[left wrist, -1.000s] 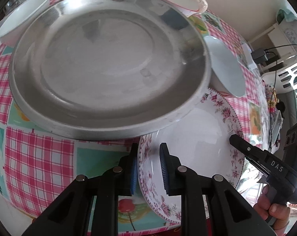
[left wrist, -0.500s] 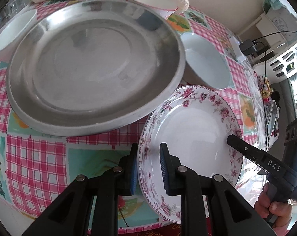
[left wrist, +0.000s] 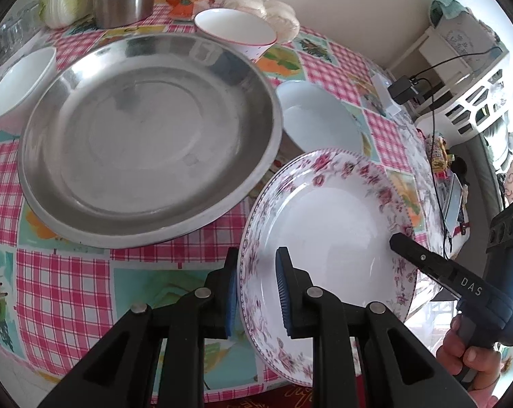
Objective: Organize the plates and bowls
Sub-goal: 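Lift the floral-rimmed plate up off the table with both tools, then carry the floral plate over the steel basin with both tools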
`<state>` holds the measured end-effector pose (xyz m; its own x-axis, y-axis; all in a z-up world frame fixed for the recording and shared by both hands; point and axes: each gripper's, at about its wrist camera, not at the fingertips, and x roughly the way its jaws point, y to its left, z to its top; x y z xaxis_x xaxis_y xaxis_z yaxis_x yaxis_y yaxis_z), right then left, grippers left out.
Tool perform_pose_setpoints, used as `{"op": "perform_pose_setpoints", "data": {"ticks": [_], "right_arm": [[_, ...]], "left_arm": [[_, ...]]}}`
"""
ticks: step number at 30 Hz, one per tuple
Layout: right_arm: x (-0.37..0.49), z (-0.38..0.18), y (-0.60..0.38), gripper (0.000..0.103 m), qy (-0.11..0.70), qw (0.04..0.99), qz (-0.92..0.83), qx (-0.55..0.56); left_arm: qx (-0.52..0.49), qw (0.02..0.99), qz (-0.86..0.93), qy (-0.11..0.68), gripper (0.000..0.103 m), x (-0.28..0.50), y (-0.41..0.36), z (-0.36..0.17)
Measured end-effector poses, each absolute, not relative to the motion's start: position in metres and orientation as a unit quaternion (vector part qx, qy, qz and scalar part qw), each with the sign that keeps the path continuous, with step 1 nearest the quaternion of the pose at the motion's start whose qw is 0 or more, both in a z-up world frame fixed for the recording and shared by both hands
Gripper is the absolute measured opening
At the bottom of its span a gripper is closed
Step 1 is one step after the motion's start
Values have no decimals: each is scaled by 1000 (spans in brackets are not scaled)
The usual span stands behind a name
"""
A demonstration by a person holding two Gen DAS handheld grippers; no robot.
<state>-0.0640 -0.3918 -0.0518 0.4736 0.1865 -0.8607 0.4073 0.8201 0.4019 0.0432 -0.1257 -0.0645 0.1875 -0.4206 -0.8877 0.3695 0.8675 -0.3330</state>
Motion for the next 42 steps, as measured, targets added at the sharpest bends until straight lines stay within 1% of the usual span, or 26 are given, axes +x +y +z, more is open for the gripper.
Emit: {"op": "perform_pose_setpoints", "data": {"ticks": [6,11,16,24,29,35,42], "right_arm": [[-57,-31,-386,15,483,827,-66,282],[-42,-18,-378,15,475,833,-56,277],[-20,-3,-372,15,465,841,-43,273],[22,20,-357,15,447,854,-26,265],[45,23,-355,15,444,855,-17,269],[72,24,-354,15,442,856,-11,267],[100,29,-348,15,427,867,6,256]], "left_arm": [[-24,785,-256,564,22,48,-130,-51],[-52,790,-247,559,22,62,-118,-40],[-87,794,-248,549,22,85,-109,-21],[-104,815,-235,519,22,119,-102,11],[-129,819,-235,507,22,142,-96,23],[-144,825,-230,496,22,163,-94,33],[-170,822,-217,498,22,187,-82,25]]}}
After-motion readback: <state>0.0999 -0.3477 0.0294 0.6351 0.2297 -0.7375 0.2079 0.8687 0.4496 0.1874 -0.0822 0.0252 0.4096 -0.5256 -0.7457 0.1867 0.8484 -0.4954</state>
